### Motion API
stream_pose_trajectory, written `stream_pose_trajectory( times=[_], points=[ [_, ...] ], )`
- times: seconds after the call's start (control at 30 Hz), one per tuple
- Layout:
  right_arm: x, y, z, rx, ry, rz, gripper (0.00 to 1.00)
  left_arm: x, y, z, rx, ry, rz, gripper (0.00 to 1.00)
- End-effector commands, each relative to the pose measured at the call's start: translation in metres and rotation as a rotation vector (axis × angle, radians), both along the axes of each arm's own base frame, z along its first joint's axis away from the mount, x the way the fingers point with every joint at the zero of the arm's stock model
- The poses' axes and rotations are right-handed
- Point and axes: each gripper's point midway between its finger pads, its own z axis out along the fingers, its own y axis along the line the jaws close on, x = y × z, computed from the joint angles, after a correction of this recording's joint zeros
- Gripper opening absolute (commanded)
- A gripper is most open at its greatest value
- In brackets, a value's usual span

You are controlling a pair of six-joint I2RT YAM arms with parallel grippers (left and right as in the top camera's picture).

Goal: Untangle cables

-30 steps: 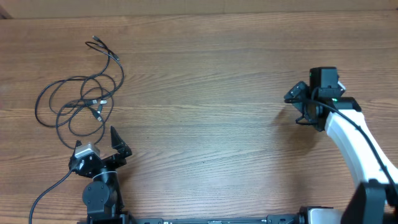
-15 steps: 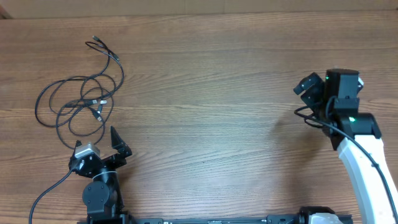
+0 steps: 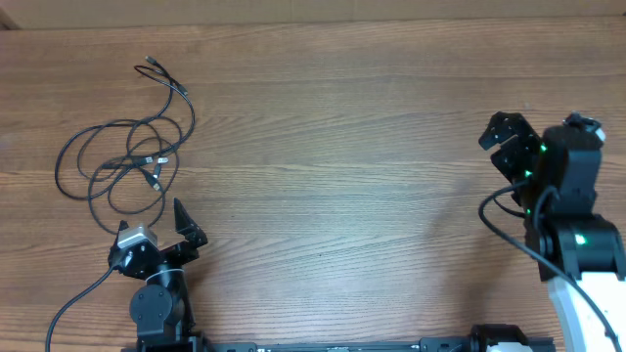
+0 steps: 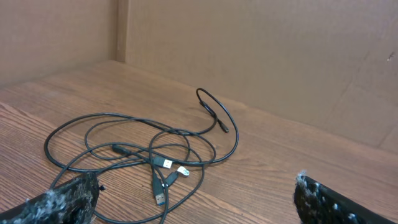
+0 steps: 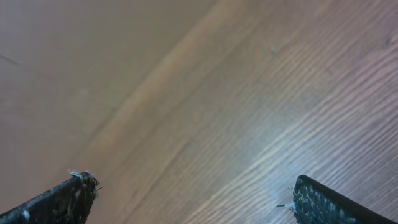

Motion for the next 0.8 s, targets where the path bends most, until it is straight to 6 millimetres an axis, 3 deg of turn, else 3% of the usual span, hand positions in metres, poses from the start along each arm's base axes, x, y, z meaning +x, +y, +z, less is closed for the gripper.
stream_pose_trajectory(
  times=[0.0, 0.2, 0.37, 0.57, 0.77],
  points=[
    [-0.016, -0.001, 0.028, -0.008, -0.101, 0.000, 1.00, 0.000, -0.001, 0.000, 0.024, 0.003, -0.011, 0.99],
    [-0.054, 0.000, 0.078, -0.013, -0.290, -0.001, 1.00, 0.000, -0.001, 0.000, 0.024, 0.003, -0.011, 1.00],
    [-0.081, 0.001, 0.105, -0.015, -0.408, -0.001, 1.00, 0.000, -0.001, 0.000, 0.024, 0.003, -0.011, 0.99],
    [-0.093, 0.001, 0.115, -0.016, -0.457, -0.002, 1.00, 0.000, -0.001, 0.000, 0.024, 0.003, -0.011, 1.00],
    [-0.095, 0.001, 0.097, -0.015, -0.381, -0.001, 1.00, 0.000, -0.001, 0.000, 0.024, 0.003, -0.011, 1.00]
  ],
)
